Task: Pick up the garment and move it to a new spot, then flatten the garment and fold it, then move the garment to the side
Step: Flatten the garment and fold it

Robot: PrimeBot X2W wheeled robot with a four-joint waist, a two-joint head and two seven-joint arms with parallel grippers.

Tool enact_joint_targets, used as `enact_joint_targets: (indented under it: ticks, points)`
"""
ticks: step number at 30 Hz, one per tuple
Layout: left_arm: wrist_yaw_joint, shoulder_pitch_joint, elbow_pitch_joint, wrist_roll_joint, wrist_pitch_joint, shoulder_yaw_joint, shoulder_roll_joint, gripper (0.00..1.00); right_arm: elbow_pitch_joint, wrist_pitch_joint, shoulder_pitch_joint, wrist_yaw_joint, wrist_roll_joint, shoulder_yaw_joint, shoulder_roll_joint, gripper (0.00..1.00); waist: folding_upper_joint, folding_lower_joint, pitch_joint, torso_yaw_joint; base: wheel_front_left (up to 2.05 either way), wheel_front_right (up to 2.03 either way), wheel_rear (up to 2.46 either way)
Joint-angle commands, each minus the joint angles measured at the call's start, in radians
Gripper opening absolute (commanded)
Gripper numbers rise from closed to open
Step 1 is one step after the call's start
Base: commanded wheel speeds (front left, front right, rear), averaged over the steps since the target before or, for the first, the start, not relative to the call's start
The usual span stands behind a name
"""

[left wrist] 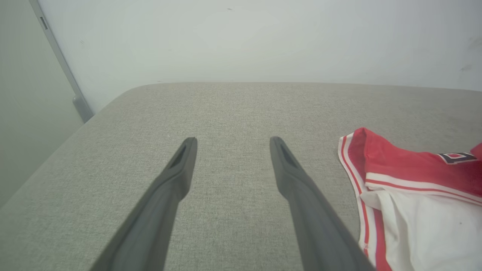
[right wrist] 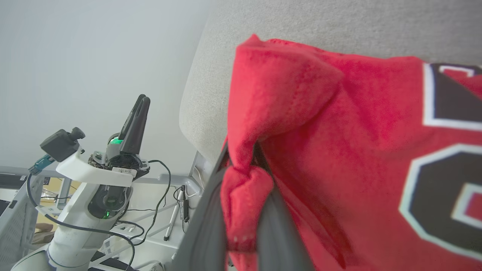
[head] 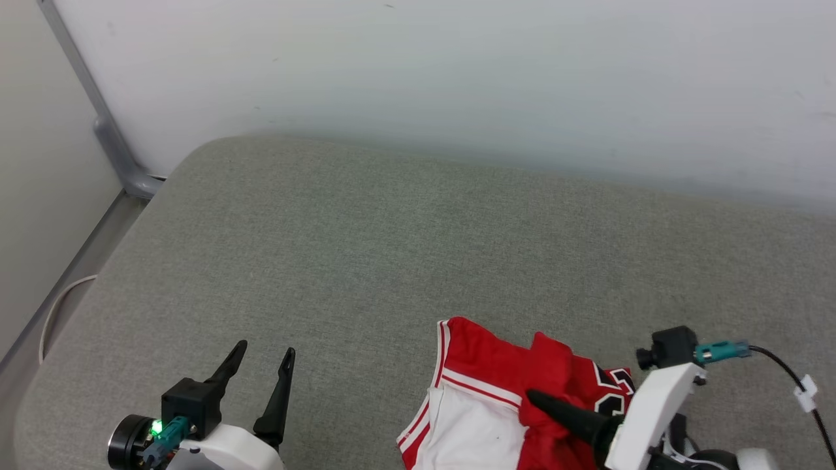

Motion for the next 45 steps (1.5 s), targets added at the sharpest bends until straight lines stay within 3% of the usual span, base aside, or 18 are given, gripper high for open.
enact_joint_targets:
  ticks: [1,6,14,16,25,30,34,39,45]
  points:
    - [-0.003,0.013,0.000,0.007,-0.002,0.003,0.001,1.00,0.024,-0.029,-0.022,-0.001,0.013,0.027,0.003,0.00,0.0000,0.0000,0.000,0.005,0.00,0.00,0.00]
    - [-0.006,0.004,0.003,0.008,0.000,-0.004,0.003,1.00,0.155,-0.152,-0.094,-0.001,0.011,0.137,0.003,0.00,0.0000,0.0000,0.001,0.027,0.00,0.00,0.00]
    - [-0.004,0.008,0.006,0.005,0.002,-0.012,0.007,1.00,0.393,-0.303,-0.196,-0.001,-0.043,0.182,0.003,0.00,0.0000,0.0000,0.007,0.050,0.00,0.00,0.00]
    - [-0.003,0.006,0.005,0.004,0.002,-0.012,0.006,1.00,0.425,-0.329,-0.222,-0.001,-0.050,0.203,0.003,1.00,0.0000,0.0000,0.011,0.052,0.00,0.00,0.00]
    - [-0.006,0.008,0.009,-0.002,0.000,-0.008,0.003,1.00,0.442,-0.391,-0.295,-0.001,0.088,0.356,0.002,1.00,0.0000,0.0000,0.000,0.036,0.00,0.00,0.00]
    - [-0.006,0.012,0.005,-0.004,-0.001,-0.007,0.004,1.00,0.440,-0.415,-0.336,-0.001,0.067,0.372,0.002,1.00,0.0000,0.0000,-0.013,0.021,0.00,0.00,0.00]
    - [-0.009,0.016,-0.012,-0.008,-0.002,-0.001,-0.002,1.00,0.402,-0.457,-0.386,-0.001,-0.106,0.353,-0.012,1.00,0.0000,0.0000,-0.019,0.002,0.00,0.00,0.00]
    - [-0.012,-0.004,-0.050,0.000,-0.003,0.015,-0.017,1.00,0.290,-0.561,-0.389,-0.001,-0.405,0.346,-0.143,1.00,0.0000,0.0000,-0.012,-0.018,0.00,0.00,0.00]
    - [-0.016,0.010,-0.098,0.032,-0.002,0.059,-0.046,1.00,0.182,-0.675,-0.309,-0.001,-0.567,0.232,-0.251,1.00,0.0000,0.0000,-0.004,-0.048,0.00,0.00,0.00]
